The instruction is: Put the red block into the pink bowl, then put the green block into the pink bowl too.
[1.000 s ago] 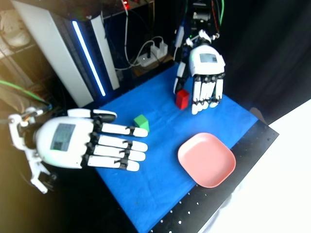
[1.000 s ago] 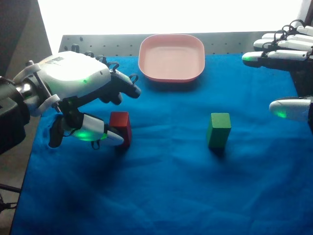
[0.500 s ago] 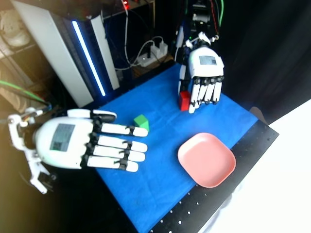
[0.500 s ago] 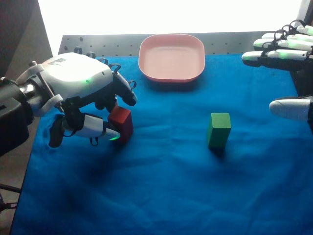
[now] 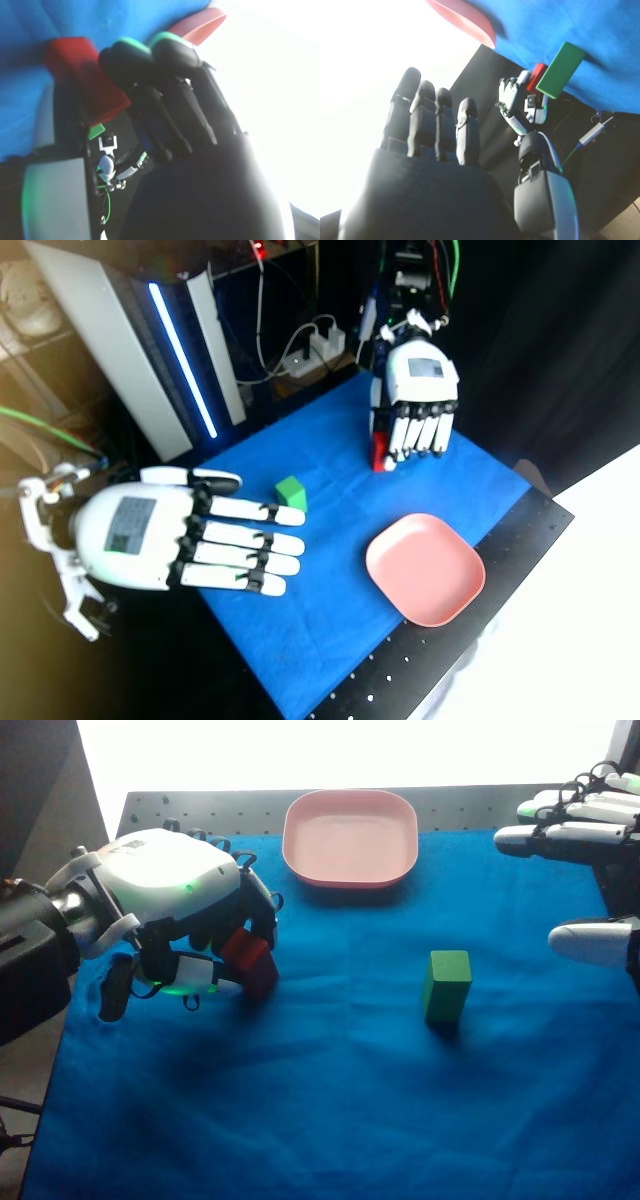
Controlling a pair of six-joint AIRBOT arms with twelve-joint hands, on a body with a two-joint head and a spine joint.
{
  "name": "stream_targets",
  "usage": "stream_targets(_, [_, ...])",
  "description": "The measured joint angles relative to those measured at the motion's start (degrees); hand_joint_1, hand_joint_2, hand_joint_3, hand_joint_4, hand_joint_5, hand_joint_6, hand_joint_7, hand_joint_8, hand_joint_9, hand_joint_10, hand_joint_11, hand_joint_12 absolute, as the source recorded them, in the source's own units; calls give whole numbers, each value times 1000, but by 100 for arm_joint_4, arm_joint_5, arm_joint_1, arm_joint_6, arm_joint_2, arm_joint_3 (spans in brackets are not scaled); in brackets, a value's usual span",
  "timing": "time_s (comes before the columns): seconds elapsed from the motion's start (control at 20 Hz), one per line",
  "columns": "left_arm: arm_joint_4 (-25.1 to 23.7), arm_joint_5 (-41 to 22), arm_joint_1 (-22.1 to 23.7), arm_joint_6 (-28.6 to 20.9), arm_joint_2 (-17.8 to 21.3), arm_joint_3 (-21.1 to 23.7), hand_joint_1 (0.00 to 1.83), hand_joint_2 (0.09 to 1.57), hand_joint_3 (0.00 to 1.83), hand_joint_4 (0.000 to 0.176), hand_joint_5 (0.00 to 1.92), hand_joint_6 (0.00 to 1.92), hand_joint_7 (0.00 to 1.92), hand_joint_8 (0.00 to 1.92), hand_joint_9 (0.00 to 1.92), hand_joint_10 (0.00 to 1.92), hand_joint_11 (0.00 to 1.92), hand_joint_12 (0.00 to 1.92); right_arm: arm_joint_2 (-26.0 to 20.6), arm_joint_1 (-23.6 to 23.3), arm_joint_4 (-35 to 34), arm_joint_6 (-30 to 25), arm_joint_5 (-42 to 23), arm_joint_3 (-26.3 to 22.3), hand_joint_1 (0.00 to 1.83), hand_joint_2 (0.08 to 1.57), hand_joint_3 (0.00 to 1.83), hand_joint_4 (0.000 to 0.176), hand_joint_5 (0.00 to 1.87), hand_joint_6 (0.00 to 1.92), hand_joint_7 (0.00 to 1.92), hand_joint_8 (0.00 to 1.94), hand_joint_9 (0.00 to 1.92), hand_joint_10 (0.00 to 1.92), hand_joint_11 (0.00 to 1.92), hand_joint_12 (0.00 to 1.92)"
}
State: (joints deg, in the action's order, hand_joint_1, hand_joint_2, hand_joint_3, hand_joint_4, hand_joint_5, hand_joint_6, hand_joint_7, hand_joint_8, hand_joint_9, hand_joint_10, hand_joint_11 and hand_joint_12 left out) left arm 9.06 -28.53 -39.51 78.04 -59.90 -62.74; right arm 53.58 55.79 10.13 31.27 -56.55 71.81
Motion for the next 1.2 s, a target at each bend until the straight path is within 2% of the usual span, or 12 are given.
stream_targets(0.15, [7,13,48,2,0,-11,1290,1044,0,0,1270,206,1130,984,1126,1223,971,1725,13,0,4,2,4,0,215,1203,3,97,297,1,236,4,228,7,2,786])
stream_targets(0.2, [-7,9,72,2,0,-24,1283,1046,0,0,1168,564,1126,843,1099,1405,990,1824,13,0,2,2,4,2,206,1205,3,103,289,0,235,3,226,5,6,784])
stream_targets(0.25, [-9,13,118,4,0,-42,1194,1024,0,0,1207,573,1075,1143,1050,1740,1039,1910,13,0,4,2,0,13,168,1209,1,97,286,0,231,0,223,0,9,736])
stream_targets(0.5, [-326,-44,584,2,0,-61,1195,1001,0,0,1277,450,861,1737,856,1920,788,1921,15,0,2,0,4,31,177,1211,1,89,300,4,246,3,238,4,34,746])
stream_targets(0.55, [-352,-87,647,4,-2,-87,1185,1011,1,0,1250,497,848,1548,840,1883,799,1921,20,0,2,2,4,35,172,1201,0,119,276,0,217,0,213,0,6,732])
stream_targets(0.65, [-319,-153,787,2,-74,-199,1167,1046,1,0,1143,691,908,1305,897,1918,935,1921,24,0,0,2,20,37,174,1203,0,124,275,2,233,8,222,5,26,739])
stream_targets(0.7, [-262,-173,859,4,-136,-282,1151,1045,0,0,1148,687,997,1102,848,1678,576,1842,33,0,4,0,20,37,194,1203,0,110,299,8,243,8,225,5,26,747])
stream_targets(0.75, [-170,-188,964,-2,-195,-380,1257,1043,3,0,1229,376,1091,1004,903,1208,525,1680,50,0,2,0,7,37,210,1215,1,90,316,1,241,0,221,0,0,783])
stream_targets(0.8, [-170,-181,1038,2,-240,-455,1257,1043,3,0,1229,376,1091,1004,903,1208,525,1680,57,0,4,0,7,37,210,1215,1,90,316,1,241,0,221,0,0,783])
stream_targets(0.85, [-107,-188,1143,4,-315,-575,1266,1028,2,0,1233,391,1172,822,919,861,224,1586,74,0,4,-4,7,55,230,1215,0,81,321,2,238,0,227,2,0,786])
stream_targets(1.05, [356,15,1335,13,-833,-1250,1280,1039,0,0,1346,104,1104,989,706,959,0,1724,107,0,-4,-26,9,105,269,1208,0,104,305,1,225,0,223,0,8,782])
stream_targets(1.2, [645,457,1394,20,-1346,-1847,1255,1045,1,0,1143,581,1169,787,950,466,0,1636,181,0,-17,-81,0,160,292,1205,0,103,305,1,230,2,218,5,0,771])
